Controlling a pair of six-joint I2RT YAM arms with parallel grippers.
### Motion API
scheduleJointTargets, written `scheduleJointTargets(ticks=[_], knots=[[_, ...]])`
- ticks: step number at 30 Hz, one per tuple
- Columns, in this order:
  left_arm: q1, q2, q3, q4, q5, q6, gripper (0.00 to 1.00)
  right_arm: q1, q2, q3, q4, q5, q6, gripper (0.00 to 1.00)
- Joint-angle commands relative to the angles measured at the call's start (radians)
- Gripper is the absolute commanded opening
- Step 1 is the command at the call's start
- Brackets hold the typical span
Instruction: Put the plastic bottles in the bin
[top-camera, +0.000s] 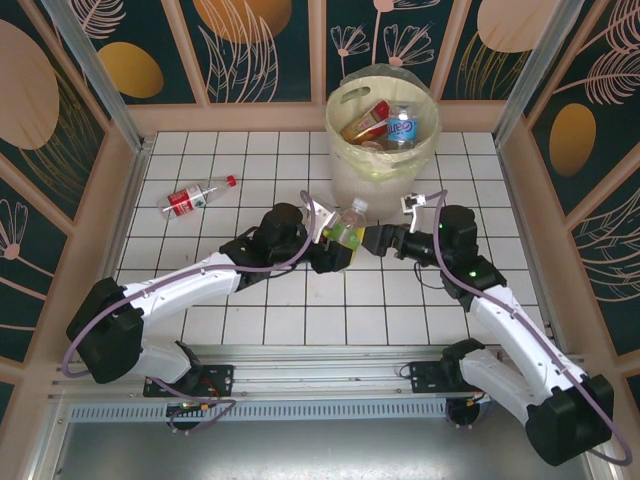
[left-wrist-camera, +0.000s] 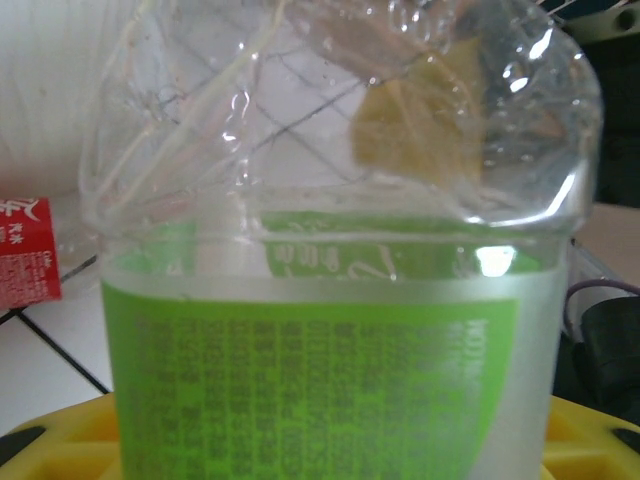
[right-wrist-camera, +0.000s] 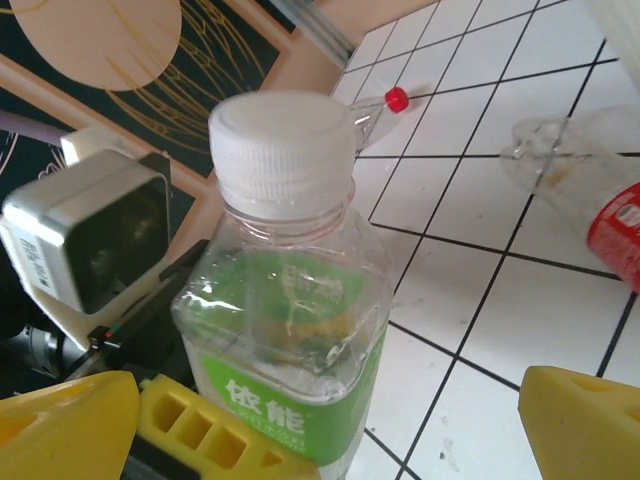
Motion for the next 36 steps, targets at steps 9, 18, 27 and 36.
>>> scheduleJointTargets(ticks=[9, 18, 27, 36], knots=[[-0.042, 0.014, 0.028, 0.083, 0.028, -0.029, 0.55, 0.086, 0.08, 0.041, 0.109, 0.07, 0.018, 0.97], [-0.073, 0.031, 0.035, 0.101, 0.013, -0.035, 0.55, 0.095, 0.099, 0.05, 0.123, 0.09, 0.029, 0.77], [-0.073, 0.011, 0.007, 0.169, -0.039, -0.062, 0.66, 0.097, 0.083, 0.059, 0.107, 0.098, 0.033, 0.55], [-0.073, -0.075, -0.033, 0.218, -0.094, -0.046, 0.98, 0.088, 0.05, 0.172, -0.056, 0.235, -0.051, 0.54]])
